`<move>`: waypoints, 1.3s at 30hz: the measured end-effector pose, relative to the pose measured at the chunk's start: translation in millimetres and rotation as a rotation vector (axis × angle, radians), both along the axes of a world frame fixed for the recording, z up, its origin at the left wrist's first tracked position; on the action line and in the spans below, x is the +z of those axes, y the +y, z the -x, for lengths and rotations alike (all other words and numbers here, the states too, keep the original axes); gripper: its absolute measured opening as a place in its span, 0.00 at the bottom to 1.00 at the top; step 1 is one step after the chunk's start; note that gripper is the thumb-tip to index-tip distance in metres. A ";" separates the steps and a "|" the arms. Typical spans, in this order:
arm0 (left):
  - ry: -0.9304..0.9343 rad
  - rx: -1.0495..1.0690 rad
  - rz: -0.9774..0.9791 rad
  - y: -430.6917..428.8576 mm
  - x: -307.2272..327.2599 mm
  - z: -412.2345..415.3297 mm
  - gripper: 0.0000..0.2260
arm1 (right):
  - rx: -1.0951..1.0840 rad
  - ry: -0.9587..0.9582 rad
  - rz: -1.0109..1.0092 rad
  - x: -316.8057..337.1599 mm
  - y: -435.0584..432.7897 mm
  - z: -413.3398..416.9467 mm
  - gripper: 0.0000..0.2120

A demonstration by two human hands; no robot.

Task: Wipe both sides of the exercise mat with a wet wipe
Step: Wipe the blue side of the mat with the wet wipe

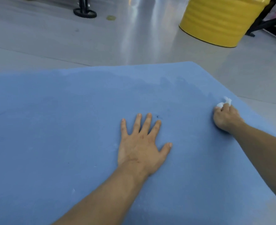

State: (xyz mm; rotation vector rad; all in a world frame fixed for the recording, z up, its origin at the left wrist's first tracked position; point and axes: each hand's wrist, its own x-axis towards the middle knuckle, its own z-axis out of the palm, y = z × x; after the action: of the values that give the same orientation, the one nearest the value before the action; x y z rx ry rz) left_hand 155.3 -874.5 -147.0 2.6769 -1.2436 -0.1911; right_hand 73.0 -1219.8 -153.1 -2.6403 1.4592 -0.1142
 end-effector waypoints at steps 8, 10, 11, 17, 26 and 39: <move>-0.020 0.037 -0.005 -1.5 -0.3 0.8 0.35 | 0.466 -0.009 -0.033 10.8 58.8 -33.5 0.31; -0.027 0.045 -0.008 -2.2 0.2 1.8 0.35 | 0.604 0.015 -0.032 8.4 75.4 -49.1 0.31; -0.030 0.047 -0.008 -2.1 0.5 1.5 0.35 | 0.658 0.028 -0.041 9.9 86.1 -59.0 0.32; -0.023 0.036 -0.004 -0.2 1.9 1.2 0.35 | 0.854 0.001 -0.118 25.5 156.0 -142.3 0.28; -0.017 0.030 -0.016 0.5 -1.8 -0.4 0.35 | 0.208 0.028 -0.035 13.4 52.0 -45.2 0.26; -0.029 0.052 -0.006 -1.0 1.1 2.7 0.32 | 0.815 0.066 -0.084 18.7 159.5 50.5 0.30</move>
State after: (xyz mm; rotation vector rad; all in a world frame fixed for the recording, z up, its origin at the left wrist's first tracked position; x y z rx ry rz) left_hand 152.6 -875.5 -145.9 2.7228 -1.1822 -0.1502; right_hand 22.5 -1060.3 -134.4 -2.9414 0.2970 0.1114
